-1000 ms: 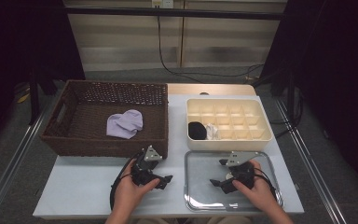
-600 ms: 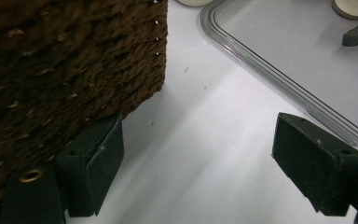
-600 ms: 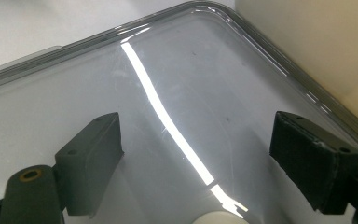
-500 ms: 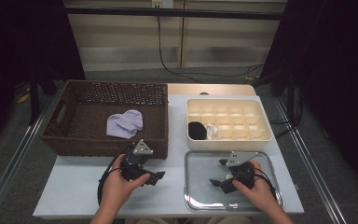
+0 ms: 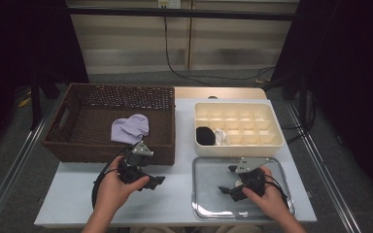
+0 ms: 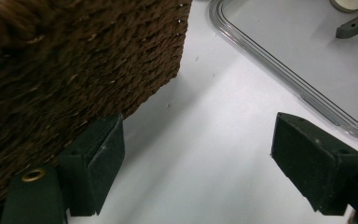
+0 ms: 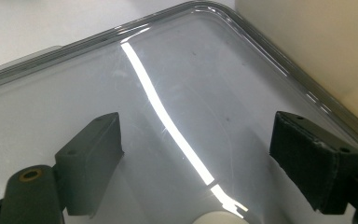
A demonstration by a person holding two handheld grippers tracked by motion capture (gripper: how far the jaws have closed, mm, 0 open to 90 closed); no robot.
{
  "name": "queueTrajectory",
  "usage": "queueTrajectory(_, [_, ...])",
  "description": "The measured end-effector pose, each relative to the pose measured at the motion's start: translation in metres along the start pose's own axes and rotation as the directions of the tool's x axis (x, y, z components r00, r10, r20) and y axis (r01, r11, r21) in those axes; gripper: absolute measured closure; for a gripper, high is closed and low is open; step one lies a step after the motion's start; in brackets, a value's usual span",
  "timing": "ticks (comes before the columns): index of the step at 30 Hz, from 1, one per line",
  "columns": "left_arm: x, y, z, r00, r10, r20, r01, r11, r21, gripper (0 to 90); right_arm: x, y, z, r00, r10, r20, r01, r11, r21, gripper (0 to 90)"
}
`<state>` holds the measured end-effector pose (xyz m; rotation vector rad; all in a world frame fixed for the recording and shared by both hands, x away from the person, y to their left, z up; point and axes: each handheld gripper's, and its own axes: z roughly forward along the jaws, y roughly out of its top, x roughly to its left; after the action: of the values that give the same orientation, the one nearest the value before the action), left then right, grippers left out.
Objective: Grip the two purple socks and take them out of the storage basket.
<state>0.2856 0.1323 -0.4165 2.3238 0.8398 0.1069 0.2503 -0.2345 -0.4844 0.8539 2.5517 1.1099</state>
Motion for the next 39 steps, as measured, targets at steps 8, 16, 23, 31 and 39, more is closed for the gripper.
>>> queueTrajectory(8, [0.005,0.006,-0.014,1.0000,-0.006,-0.002,0.006,0.9999,0.011,17.8,0.000,0.000,0.000,1.0000,-0.001,0.000,0.001,1.000,0.000,16.5])
queueTrajectory(16, [0.009,0.015,-0.025,1.0000,-0.003,-0.006,0.003,0.9999,0.012,17.8,0.000,0.000,0.000,1.0000,-0.001,0.000,0.001,1.000,-0.001,16.5])
queueTrajectory(23, [0.011,0.024,-0.033,1.0000,-0.002,-0.001,0.002,0.9997,0.022,17.9,0.000,0.000,0.000,1.0000,-0.001,-0.001,0.001,1.000,-0.001,16.5])
queueTrajectory(31, [0.015,0.032,-0.041,0.9999,-0.001,-0.012,0.002,0.9992,0.040,17.9,0.000,0.000,0.000,1.0000,-0.001,0.000,0.001,1.000,-0.001,16.5])
queueTrajectory(39, [0.021,0.041,-0.048,0.9995,-0.008,-0.031,0.009,0.9987,0.050,18.0,0.000,0.000,0.000,1.0000,-0.003,-0.001,0.003,1.000,0.000,16.5])
